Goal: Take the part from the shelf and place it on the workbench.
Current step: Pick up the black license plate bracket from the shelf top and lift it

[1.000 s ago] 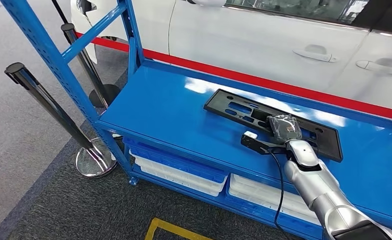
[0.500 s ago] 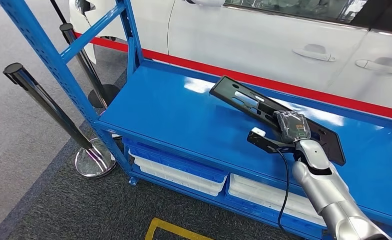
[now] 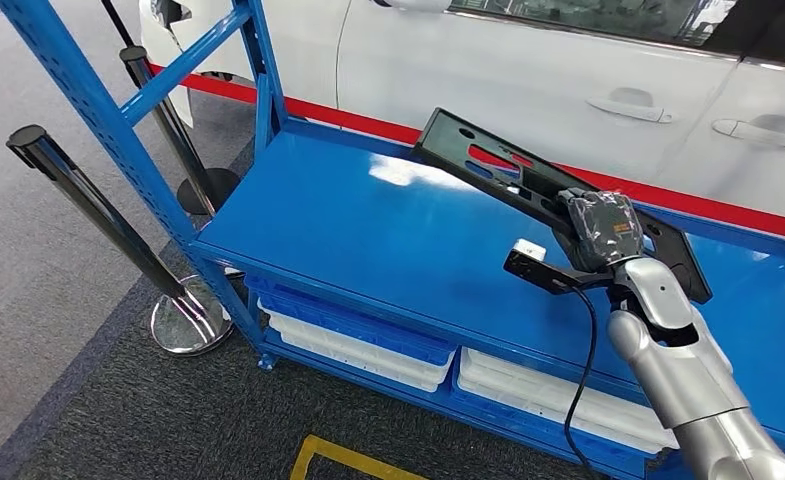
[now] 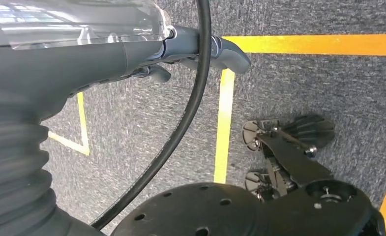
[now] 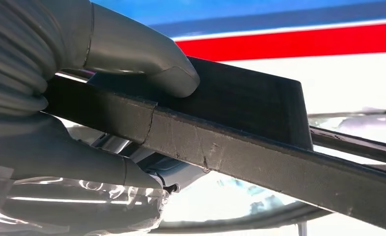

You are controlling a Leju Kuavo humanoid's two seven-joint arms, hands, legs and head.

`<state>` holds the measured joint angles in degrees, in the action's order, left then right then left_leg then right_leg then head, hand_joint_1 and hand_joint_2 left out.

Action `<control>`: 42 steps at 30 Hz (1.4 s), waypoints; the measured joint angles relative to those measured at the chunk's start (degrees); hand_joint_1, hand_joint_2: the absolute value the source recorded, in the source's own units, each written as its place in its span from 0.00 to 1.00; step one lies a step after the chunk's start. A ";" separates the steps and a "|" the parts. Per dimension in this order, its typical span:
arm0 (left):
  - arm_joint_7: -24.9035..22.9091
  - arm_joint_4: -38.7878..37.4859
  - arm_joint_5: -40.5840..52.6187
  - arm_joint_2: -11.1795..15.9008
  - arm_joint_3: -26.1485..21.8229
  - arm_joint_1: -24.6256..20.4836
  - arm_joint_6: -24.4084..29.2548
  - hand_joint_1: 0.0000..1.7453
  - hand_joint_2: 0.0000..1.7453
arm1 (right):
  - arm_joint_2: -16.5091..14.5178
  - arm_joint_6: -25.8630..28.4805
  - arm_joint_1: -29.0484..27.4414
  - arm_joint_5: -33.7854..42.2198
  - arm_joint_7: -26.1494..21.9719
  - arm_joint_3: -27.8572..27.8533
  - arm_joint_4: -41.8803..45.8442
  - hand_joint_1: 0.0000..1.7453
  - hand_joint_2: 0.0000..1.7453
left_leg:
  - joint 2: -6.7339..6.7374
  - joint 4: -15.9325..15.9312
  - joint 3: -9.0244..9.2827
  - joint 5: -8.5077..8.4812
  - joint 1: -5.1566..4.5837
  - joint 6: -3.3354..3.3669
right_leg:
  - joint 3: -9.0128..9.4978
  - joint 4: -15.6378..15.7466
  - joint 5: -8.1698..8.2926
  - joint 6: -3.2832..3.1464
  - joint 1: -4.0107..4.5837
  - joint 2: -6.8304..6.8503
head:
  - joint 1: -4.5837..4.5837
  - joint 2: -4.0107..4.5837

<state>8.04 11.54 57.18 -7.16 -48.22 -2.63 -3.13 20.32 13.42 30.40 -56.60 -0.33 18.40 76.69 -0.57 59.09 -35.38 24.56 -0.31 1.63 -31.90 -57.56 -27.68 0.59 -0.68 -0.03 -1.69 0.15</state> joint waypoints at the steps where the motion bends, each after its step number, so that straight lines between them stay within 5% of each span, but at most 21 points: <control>1: 0.03 0.00 0.02 0.06 -0.11 0.00 0.00 0.00 1.00 | 0.32 -0.29 0.14 -0.13 0.04 0.10 0.75 1.00 1.00 | 0.01 -0.05 0.01 -0.02 -0.10 0.29 | 0.04 0.14 0.10 0.22 -0.09 -0.01 | -0.01 0.00; 4: 0.08 0.00 0.15 0.06 -0.21 -0.10 -0.01 0.00 1.00 | 1.22 -0.71 0.61 -0.45 0.05 0.47 2.27 1.00 1.00 | 0.27 -1.74 0.79 -1.06 0.47 1.06 | -0.51 -1.47 -1.36 0.59 -0.03 -0.02 | 0.00 0.00; 8: 0.10 0.00 0.27 0.01 -0.25 -0.12 -0.03 0.00 1.00 | 2.00 -1.01 0.76 -0.60 0.02 1.04 2.64 1.00 1.00 | 0.37 -2.20 0.82 -1.56 0.67 1.29 | -6.46 -14.16 -7.61 1.26 -0.58 -0.02 | 0.01 0.00; 10: 0.09 0.00 0.31 0.01 -0.26 -0.09 -0.03 0.00 1.00 | 2.21 -1.06 0.65 -0.62 0.02 1.33 2.64 1.00 1.00 | 0.36 -1.76 0.50 -1.51 0.90 1.02 | -6.64 -14.21 -6.13 1.86 -1.20 0.00 | 0.00 0.00; 13: 0.09 0.01 0.34 0.12 -0.27 -0.21 -0.03 0.00 1.00 | 2.42 -1.07 0.94 -0.62 0.02 1.55 2.67 1.00 1.00 | 0.23 -0.09 -0.35 -0.98 1.28 -0.25 | -2.05 -4.38 -1.16 2.69 -2.01 -0.16 | 0.00 0.00; 18: 0.11 0.01 0.35 0.34 -0.30 -0.17 -0.03 0.00 1.00 | 2.66 -1.17 0.97 -0.67 0.12 2.01 2.68 1.00 1.00 | -0.02 1.04 -1.65 -0.96 1.17 -2.18 | -2.37 -2.80 0.15 0.52 -1.77 -0.60 | -0.01 0.00; 21: 0.11 0.02 0.37 0.34 -0.33 -0.26 -0.04 0.00 1.00 | 2.68 -1.43 1.46 -0.69 0.14 2.34 2.70 1.00 1.00 | 0.21 7.56 -4.00 4.70 1.39 -2.65 | -3.38 -2.68 1.18 -0.86 -1.58 -0.33 | -0.02 0.00; 23: 0.11 0.02 0.40 0.33 -0.35 -0.45 -0.04 0.00 1.00 | 2.68 -1.84 1.57 -0.68 0.13 2.61 2.64 1.00 1.00 | 0.24 14.53 -5.72 9.01 1.37 -2.63 | -4.27 -2.73 1.83 -1.31 -1.12 -0.17 | -0.02 0.00; 24: 0.11 0.02 0.43 0.33 -0.36 -0.53 -0.04 0.00 1.00 | 2.68 -2.00 1.57 -0.67 0.13 2.74 2.57 1.00 1.00 | 0.24 16.25 -5.65 9.89 1.34 -2.48 | -4.75 -2.75 2.19 -1.41 -0.86 -0.11 | -0.02 0.00; 26: 0.04 0.02 0.53 0.33 -0.37 -0.60 -0.04 0.00 1.00 | 2.69 -2.13 1.59 -0.64 0.11 2.91 2.46 1.00 1.00 | 0.24 13.09 -2.31 8.67 1.09 -1.73 | -5.64 -2.77 2.93 -1.49 -0.36 -0.08 | -0.02 0.00; 28: -0.04 0.02 0.72 0.38 -0.37 -0.61 -0.04 0.00 1.00 | 2.73 -2.14 1.71 -0.62 0.13 2.95 2.43 1.00 1.00 | 0.27 5.06 3.08 6.52 0.51 -0.50 | -6.23 -2.74 3.66 -1.36 -0.01 -0.05 | -0.01 0.00; 30: -0.01 0.02 0.87 0.39 -0.37 -0.66 -0.03 0.00 1.00 | 2.83 -2.15 1.92 -0.57 0.14 3.03 2.32 1.00 1.00 | 0.36 0.49 5.52 5.52 -0.08 0.21 | -6.48 -2.57 4.40 -0.83 -0.05 0.07 | -0.01 0.00; 33: -0.02 0.01 0.93 0.36 -0.37 -0.59 -0.03 0.00 1.00 | 2.94 -2.20 2.02 -0.50 0.13 3.34 2.17 1.00 1.00 | 0.50 -0.70 5.19 3.93 -0.28 0.58 | -6.63 -1.97 5.33 0.33 -0.36 0.22 | 0.00 0.00; 34: -0.03 0.01 0.93 0.34 -0.37 -0.58 -0.03 0.00 1.00 | 2.99 -2.22 2.06 -0.47 0.11 3.38 2.14 1.00 1.00 | 0.61 -1.22 4.97 3.08 -0.16 0.91 | -6.93 -2.40 4.46 0.57 -0.37 0.20 | 0.00 0.00; 37: -0.06 0.00 0.95 0.30 -0.37 -0.62 -0.04 0.00 1.00 | 3.21 -2.29 2.23 -0.26 0.07 3.39 1.96 1.00 1.00 | 0.83 -2.01 3.29 0.90 0.05 1.71 | -9.14 -9.68 -2.90 0.95 -0.47 0.09 | 0.01 0.00; 39: -0.06 0.00 0.96 0.30 -0.37 -0.60 -0.04 0.00 1.00 | 3.24 -2.36 2.16 -0.07 0.07 3.45 1.74 1.00 1.00 | 0.85 -1.84 1.69 -0.18 0.00 1.65 | -10.00 -15.73 -5.71 1.30 -0.60 0.08 | 0.01 0.00; 40: -0.06 0.00 0.96 0.29 -0.37 -0.60 -0.04 0.00 1.00 | 3.24 -2.40 2.11 0.01 0.07 3.51 1.64 1.00 1.00 | 0.87 -1.67 0.86 -0.66 0.02 1.56 | -9.38 -16.60 -5.17 1.45 -0.67 0.09 | 0.01 0.00; 42: -0.07 0.00 0.97 0.25 -0.37 -0.60 -0.10 0.00 1.00 | 3.24 -2.40 2.09 0.15 0.07 3.62 1.56 1.00 1.00 | 0.92 -0.97 -0.77 -1.41 0.12 1.18 | -5.31 -12.73 -2.33 1.67 -0.80 0.12 | 0.01 0.00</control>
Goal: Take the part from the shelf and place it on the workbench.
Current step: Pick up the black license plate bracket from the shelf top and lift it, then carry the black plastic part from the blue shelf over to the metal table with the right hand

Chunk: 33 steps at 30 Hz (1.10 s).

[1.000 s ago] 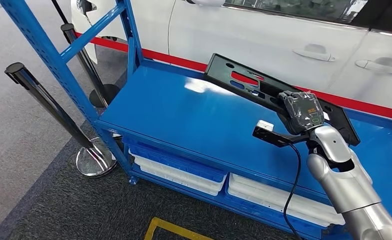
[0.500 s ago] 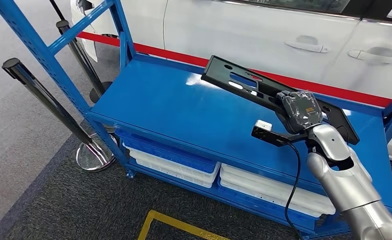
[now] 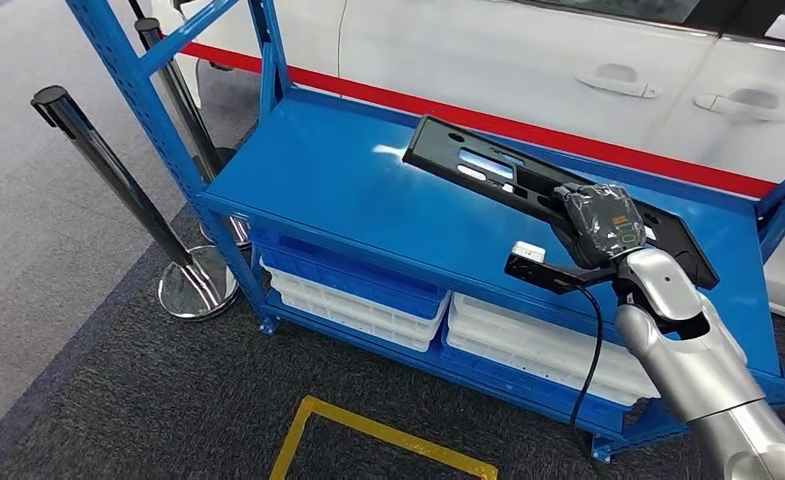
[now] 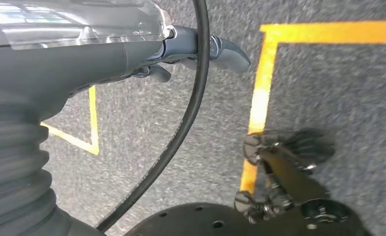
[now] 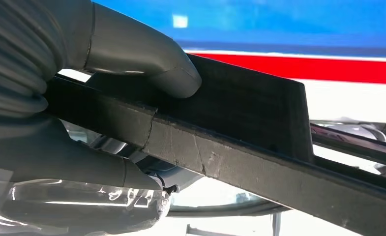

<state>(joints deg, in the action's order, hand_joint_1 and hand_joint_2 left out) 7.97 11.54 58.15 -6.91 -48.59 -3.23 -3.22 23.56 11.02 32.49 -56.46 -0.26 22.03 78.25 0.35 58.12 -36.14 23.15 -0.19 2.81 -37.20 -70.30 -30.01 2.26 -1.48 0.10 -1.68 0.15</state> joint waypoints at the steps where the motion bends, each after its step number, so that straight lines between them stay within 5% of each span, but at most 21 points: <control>1: -0.01 0.00 0.01 -0.02 0.00 0.00 -0.04 0.00 1.00 | 0.00 -0.01 0.04 0.10 0.00 0.02 -0.01 1.00 1.00 | 0.00 0.48 -0.74 -0.24 -0.01 -0.24 | 2.83 3.76 0.49 0.00 -0.03 0.02 | 0.00 0.00; 3: -0.03 0.00 0.02 -0.04 -0.01 0.03 -0.10 0.00 1.00 | 0.03 -0.04 0.03 0.34 0.00 0.04 0.07 1.00 1.00 | -0.03 1.32 -1.69 -0.75 -0.14 -0.84 | 6.88 9.80 -0.02 -0.51 0.18 -0.08 | -0.03 0.00; 7: -0.07 0.00 0.02 -0.04 -0.17 0.19 -0.10 0.00 1.00 | 0.15 -0.38 -0.03 0.75 -0.08 0.11 0.12 1.00 1.00 | -0.23 2.06 -2.71 -0.93 -0.17 -2.17 | 6.48 11.32 0.64 -2.44 0.27 -0.02 | -0.06 0.00; 9: -0.10 0.00 0.01 -0.04 -0.26 0.26 -0.10 0.00 1.00 | 0.15 -0.58 -0.02 0.98 -0.28 0.17 0.13 1.00 1.00 | -0.35 6.04 -4.28 3.49 0.08 -2.78 | 5.27 11.42 1.86 -3.33 0.10 0.13 | -0.05 0.00; 11: -0.12 0.00 0.01 -0.04 -0.30 0.26 -0.10 0.00 1.00 | 0.15 -0.67 -0.04 1.10 -0.43 0.22 0.15 1.00 1.00 | -0.36 13.47 -6.16 8.75 0.30 -3.26 | 3.75 11.34 3.06 -3.63 0.21 0.14 | -0.05 0.00; 13: -0.13 0.00 0.01 -0.04 -0.32 0.21 -0.10 0.00 1.00 | 0.15 -0.68 -0.10 1.12 -0.47 0.27 0.15 1.00 1.00 | -0.36 18.08 -6.13 9.48 0.41 -3.45 | 2.21 11.20 4.20 -3.53 0.27 0.13 | -0.05 0.00; 14: -0.13 0.00 0.01 -0.04 -0.32 0.20 -0.10 0.00 1.00 | 0.15 -0.69 -0.13 1.16 -0.52 0.30 0.15 1.00 1.00 | -0.36 17.50 -4.75 8.15 0.42 -3.39 | 1.50 11.12 4.72 -3.42 0.27 0.12 | -0.05 0.00; 16: -0.14 0.00 0.01 -0.04 -0.33 0.13 -0.10 0.00 1.00 | 0.15 -0.83 -0.16 1.39 -0.72 0.33 0.16 1.00 1.00 | -0.43 11.00 0.69 5.67 0.40 -2.91 | 0.31 10.98 5.65 -3.09 0.29 0.10 | -0.05 0.00; 18: -0.05 0.00 0.01 -0.03 -0.35 -0.01 -0.10 0.00 1.00 | 0.21 -1.12 -0.07 1.78 -0.92 0.34 0.21 1.00 1.00 | -0.52 2.98 6.04 6.09 0.15 -2.27 | -0.34 10.97 6.45 -2.49 0.35 0.10 | -0.05 0.00; 19: 0.07 0.00 0.00 -0.03 -0.37 -0.06 -0.10 0.00 1.00 | 0.23 -1.29 -0.02 1.98 -0.99 0.38 0.24 1.00 1.00 | -0.55 0.78 7.26 6.72 -0.03 -2.00 | -0.45 11.05 6.81 -2.13 0.32 0.12 | -0.05 0.00; 22: 0.44 0.00 -0.01 -0.08 -0.61 0.00 -0.18 0.00 1.00 | 0.36 -1.76 0.02 2.49 -1.26 0.53 0.22 1.00 1.00 | -0.41 -0.73 7.15 5.81 -0.02 -0.94 | -0.94 10.90 7.40 -1.05 0.22 0.14 | -0.04 0.00; 24: 0.54 0.00 -0.01 -0.12 -0.96 0.04 -0.37 0.00 1.00 | 0.62 -1.99 0.05 2.78 -1.49 0.57 0.18 1.00 1.00 | -0.21 -1.26 6.51 4.47 0.22 -0.05 | -2.70 7.28 4.47 -0.68 0.24 0.03 | -0.03 0.00; 26: 0.62 0.00 -0.01 -0.10 -1.20 0.07 -0.51 0.00 1.00 | 0.83 -2.19 0.06 3.00 -1.61 0.62 0.16 1.00 1.00 | -0.13 -1.21 5.39 3.59 0.05 0.40 | -5.35 0.12 -0.30 -0.47 0.20 -0.04 | -0.04 0.00; 28: 0.64 0.00 -0.01 -0.09 -1.27 0.12 -0.54 0.00 1.00 | 0.90 -2.33 -0.02 3.05 -1.62 0.82 0.10 1.00 1.00 | -0.13 -0.96 4.39 3.04 -0.06 0.40 | -6.11 -4.19 -2.20 -0.28 0.18 -0.03 | -0.04 0.00; 29: 0.66 0.00 -0.01 -0.09 -1.29 0.13 -0.56 0.00 1.00 | 0.91 -2.38 -0.04 3.05 -1.62 0.93 0.07 1.00 1.00 | -0.16 -0.74 3.99 2.87 -0.08 0.35 | -4.89 -3.28 -1.58 -0.27 0.17 -0.02 | -0.04 0.00; 33: 0.77 0.00 -0.01 -0.13 -1.33 0.13 -0.62 0.00 1.00 | 0.96 -2.46 0.23 3.19 -1.66 1.07 0.08 1.00 1.00 | -0.46 0.70 2.71 2.81 -0.28 -0.30 | 3.61 9.87 2.50 -0.96 0.40 -0.41 | -0.04 0.00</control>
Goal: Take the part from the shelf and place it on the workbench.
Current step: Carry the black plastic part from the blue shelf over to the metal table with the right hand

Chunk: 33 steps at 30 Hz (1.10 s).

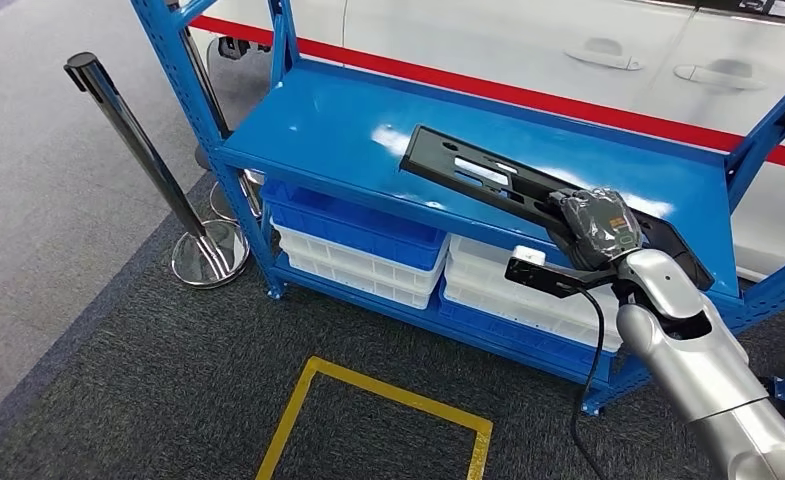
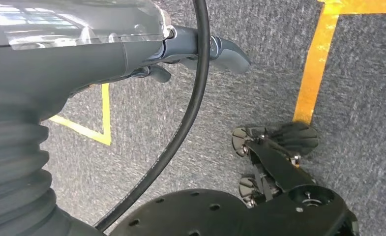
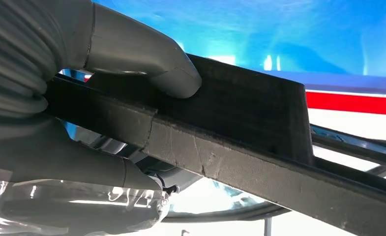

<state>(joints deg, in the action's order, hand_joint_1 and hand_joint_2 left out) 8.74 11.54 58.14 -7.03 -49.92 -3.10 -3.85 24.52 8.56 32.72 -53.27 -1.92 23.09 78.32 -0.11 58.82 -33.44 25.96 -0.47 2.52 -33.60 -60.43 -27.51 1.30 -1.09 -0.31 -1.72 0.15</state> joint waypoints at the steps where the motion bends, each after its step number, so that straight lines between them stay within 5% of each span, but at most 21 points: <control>1: 0.03 0.00 0.00 -0.01 -0.02 -0.02 0.00 0.00 1.00 | 0.03 -0.07 0.04 0.09 -0.01 0.01 0.02 1.00 1.00 | -0.10 0.22 -0.31 -0.07 -0.05 -0.30 | 0.47 1.08 -0.01 -0.26 0.15 -0.09 | -0.01 0.00; 5: 0.07 0.00 0.01 0.11 -0.27 0.03 -0.02 0.00 1.00 | 0.09 -0.29 0.18 0.40 -0.07 0.13 0.03 1.00 1.00 | -0.43 1.57 -1.32 0.73 -0.06 -1.57 | 0.30 1.61 0.63 -1.50 -0.13 0.72 | -0.01 0.00; 8: 0.09 0.00 0.02 0.15 -0.39 0.07 -0.09 0.00 1.00 | 0.09 -0.32 0.36 0.64 -0.14 0.24 0.07 1.00 1.00 | -0.30 10.55 -5.28 5.77 0.43 -2.51 | 0.09 1.81 0.94 -2.18 -0.24 1.77 | -0.01 0.00; 10: 0.12 0.00 0.02 0.15 -0.47 0.08 -0.10 0.00 1.00 | 0.08 -0.40 0.37 0.79 -0.16 0.36 0.06 1.00 1.00 | -0.26 15.83 -7.47 7.41 0.75 -2.91 | -0.12 1.72 1.01 -2.27 -0.22 2.63 | -0.01 0.00; 12: 0.14 0.00 0.03 0.20 -0.59 0.09 -0.09 0.00 1.00 | 0.06 -0.47 0.39 0.85 -0.17 0.50 0.05 1.00 1.00 | 0.03 13.28 -5.82 5.16 0.96 -3.07 | -0.17 1.60 1.02 -2.25 -0.26 3.58 | -0.01 0.00; 15: 0.13 0.00 0.09 0.27 -0.80 -0.02 -0.09 0.00 1.00 | 0.05 -0.51 0.75 0.86 -0.17 0.60 0.05 1.00 1.00 | 2.63 2.61 -0.47 0.98 0.67 -2.66 | -0.19 1.42 1.00 -1.64 -0.03 4.80 | -0.01 0.00; 17: 0.13 0.00 0.12 0.28 -0.92 -0.09 -0.09 0.00 1.00 | 0.03 -0.63 1.20 0.88 -0.17 0.69 0.04 1.00 1.00 | 3.17 0.47 0.08 0.72 0.21 -2.04 | -0.34 1.42 1.16 -0.97 0.28 5.71 | -0.01 0.00; 19: 0.13 0.00 0.16 0.27 -1.09 0.03 -0.09 0.00 1.00 | -0.04 -0.76 1.61 0.90 -0.19 0.86 0.03 1.00 1.00 | 2.03 0.07 -0.16 0.18 0.27 -1.18 | -0.37 1.36 1.06 -0.35 0.20 6.25 | 0.00 0.00; 21: 0.14 0.00 0.17 0.25 -1.23 0.11 -0.09 0.00 1.00 | -0.06 -0.85 1.88 0.93 -0.21 0.96 -0.02 1.00 1.00 | 0.94 -0.46 -0.22 -0.49 0.46 -0.28 | -1.28 -0.92 -0.88 0.06 -0.10 4.34 | 0.00 0.00; 24: 0.15 0.00 0.19 0.25 -1.31 0.03 -0.08 0.00 1.00 | -0.02 -1.09 1.99 0.97 -0.26 0.99 -0.27 1.00 1.00 | -0.75 -0.60 -0.58 -0.97 0.42 0.35 | -5.77 -10.98 -6.17 0.12 -0.17 1.06 | 0.00 0.00; 26: 0.15 0.00 0.22 0.27 -1.34 0.06 -0.07 0.00 1.00 | -0.02 -1.31 1.91 1.01 -0.26 1.11 -0.42 1.00 1.00 | -2.18 -0.40 -0.75 -1.06 0.28 0.44 | -7.22 -14.10 -6.35 0.05 -0.16 0.66 | -0.01 0.00; 28: 0.15 0.00 0.26 0.28 -1.36 0.10 -0.07 0.00 1.00 | -0.02 -1.42 2.02 1.07 -0.26 1.25 -0.44 1.00 1.00 | -3.66 -0.03 -0.80 -1.01 0.23 0.35 | -4.68 -8.83 -2.55 -0.21 -0.21 -0.06 | -0.01 0.00; 30: 0.15 0.00 0.26 0.27 -1.36 0.07 -0.08 0.00 1.00 | -0.01 -1.43 2.34 1.13 -0.27 1.29 -0.45 1.00 1.00 | -4.96 0.47 -1.18 -0.94 0.18 -0.02 | -1.45 -1.95 0.21 -0.46 -0.33 -2.29 | -0.01 0.00; 32: 0.15 0.00 0.26 0.26 -1.37 0.08 -0.08 0.00 1.00 | 0.02 -1.46 2.52 1.18 -0.31 1.37 -0.45 1.00 1.00 | -6.12 0.75 -1.90 -1.12 0.33 -0.67 | -0.54 0.45 0.34 -0.53 -0.25 -3.41 | 0.00 0.00; 33: 0.15 0.00 0.27 0.27 -1.38 0.16 -0.08 0.00 1.00 | 0.02 -1.50 2.58 1.20 -0.32 1.43 -0.44 1.00 1.00 | -6.75 0.79 -2.18 -1.28 0.44 -1.01 | -0.55 0.74 0.39 -0.57 -0.19 -2.93 | 0.00 0.00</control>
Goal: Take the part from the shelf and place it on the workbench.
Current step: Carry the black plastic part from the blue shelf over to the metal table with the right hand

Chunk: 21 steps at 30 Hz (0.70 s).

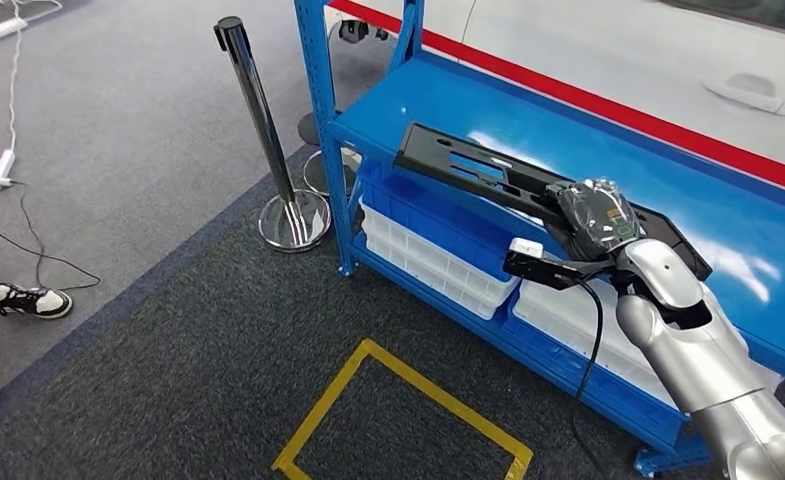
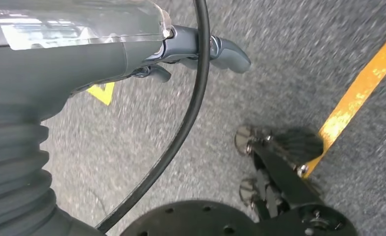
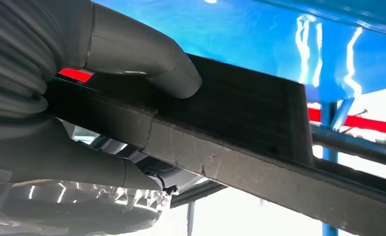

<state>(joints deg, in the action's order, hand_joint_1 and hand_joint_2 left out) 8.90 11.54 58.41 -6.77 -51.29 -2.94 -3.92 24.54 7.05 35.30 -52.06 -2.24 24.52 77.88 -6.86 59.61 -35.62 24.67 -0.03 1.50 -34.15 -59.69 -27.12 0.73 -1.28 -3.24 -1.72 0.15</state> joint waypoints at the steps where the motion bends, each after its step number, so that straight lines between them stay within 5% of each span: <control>1: 0.00 0.00 0.01 0.05 -0.01 0.12 0.01 0.00 1.00 | -0.03 -0.08 0.09 0.02 0.01 0.08 0.00 1.00 1.00 | -0.15 0.00 -0.20 -0.02 0.02 -0.33 | 0.03 0.07 0.11 -0.19 -0.10 0.64 | 0.00 0.00; 3: -0.01 0.00 0.08 0.10 -0.02 0.35 0.00 0.00 1.00 | -0.11 -0.31 0.36 0.11 0.05 0.25 0.03 1.00 1.00 | 1.89 1.74 -1.07 1.20 -0.23 -0.98 | 0.24 0.44 0.30 -0.75 -0.39 1.93 | -0.01 0.00; 5: -0.01 0.00 0.15 0.09 -0.03 0.29 -0.01 0.00 1.00 | -0.15 -0.60 0.50 0.30 0.09 0.36 0.05 1.00 1.00 | 5.07 7.82 -3.83 4.47 -0.18 -1.58 | 0.36 0.60 0.32 -1.19 -0.37 3.31 | -0.03 0.00; 7: -0.01 0.00 0.17 0.10 -0.03 0.16 -0.01 0.00 1.00 | -0.15 -0.78 0.51 0.51 0.15 0.45 0.04 1.00 1.00 | 6.19 14.53 -6.97 6.98 0.25 -1.97 | 0.36 0.57 0.24 -1.34 -0.21 4.80 | -0.03 0.00; 8: 0.00 0.00 0.16 0.10 -0.03 0.16 -0.01 0.00 1.00 | -0.16 -0.81 0.50 0.59 0.17 0.49 0.04 1.00 1.00 | 6.38 15.54 -7.42 6.86 0.41 -2.10 | 0.37 0.56 0.20 -1.36 -0.18 5.53 | -0.03 0.00; 10: 0.00 0.00 0.15 0.12 -0.03 0.23 0.00 0.00 1.00 | -0.16 -0.83 0.51 0.68 0.19 0.52 0.05 1.00 1.00 | 7.01 11.06 -5.02 3.93 0.59 -2.10 | 0.53 0.55 0.09 -1.23 -0.19 6.84 | -0.03 0.00; 13: 0.02 0.00 0.08 0.15 -0.04 0.17 0.01 0.00 1.00 | -0.02 -0.80 0.53 0.79 0.21 0.52 0.17 1.00 1.00 | 10.01 0.94 0.16 0.65 -0.01 -1.38 | 0.91 0.56 -0.19 -0.65 0.11 8.51 | -0.02 0.00; 16: 0.06 0.00 -0.02 0.15 -0.08 0.22 0.01 0.00 1.00 | 0.11 -0.78 0.50 0.98 0.22 0.52 0.34 1.00 1.00 | 9.23 -0.37 0.47 0.38 -0.38 -0.32 | 1.16 0.86 -0.22 0.19 0.49 10.08 | -0.01 0.00; 17: 0.07 0.00 -0.03 0.14 -0.10 0.32 0.01 0.00 1.00 | 0.15 -0.77 0.44 1.03 0.26 0.52 0.44 1.00 1.00 | 8.65 -0.73 0.59 0.15 -0.29 0.04 | 1.22 0.72 -0.53 0.48 0.40 9.82 | -0.01 0.00; 19: 0.07 0.00 -0.03 0.12 -0.13 0.37 0.01 0.00 1.00 | 0.43 -0.74 0.32 1.10 0.33 0.52 0.73 1.00 1.00 | 7.58 -1.52 0.88 -0.42 -0.05 0.85 | 0.05 -2.18 -2.75 0.80 0.12 7.24 | 0.00 0.00; 21: 0.08 0.00 -0.03 0.10 -0.14 0.28 0.02 0.00 1.00 | 0.85 -0.73 -0.03 1.14 0.34 0.52 0.84 1.00 1.00 | 6.36 -1.70 0.79 -0.70 -0.03 1.27 | -3.32 -9.39 -6.42 0.81 0.02 4.26 | 0.00 0.00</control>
<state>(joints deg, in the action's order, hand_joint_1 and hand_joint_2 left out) 8.97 11.54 58.38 -6.67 -51.43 -2.66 -3.91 25.39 6.33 35.27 -50.92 -1.90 25.05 78.72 -0.49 57.91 -34.83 23.97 -0.06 2.77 -37.47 -69.07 -33.54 1.55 -1.26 1.02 -1.72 0.15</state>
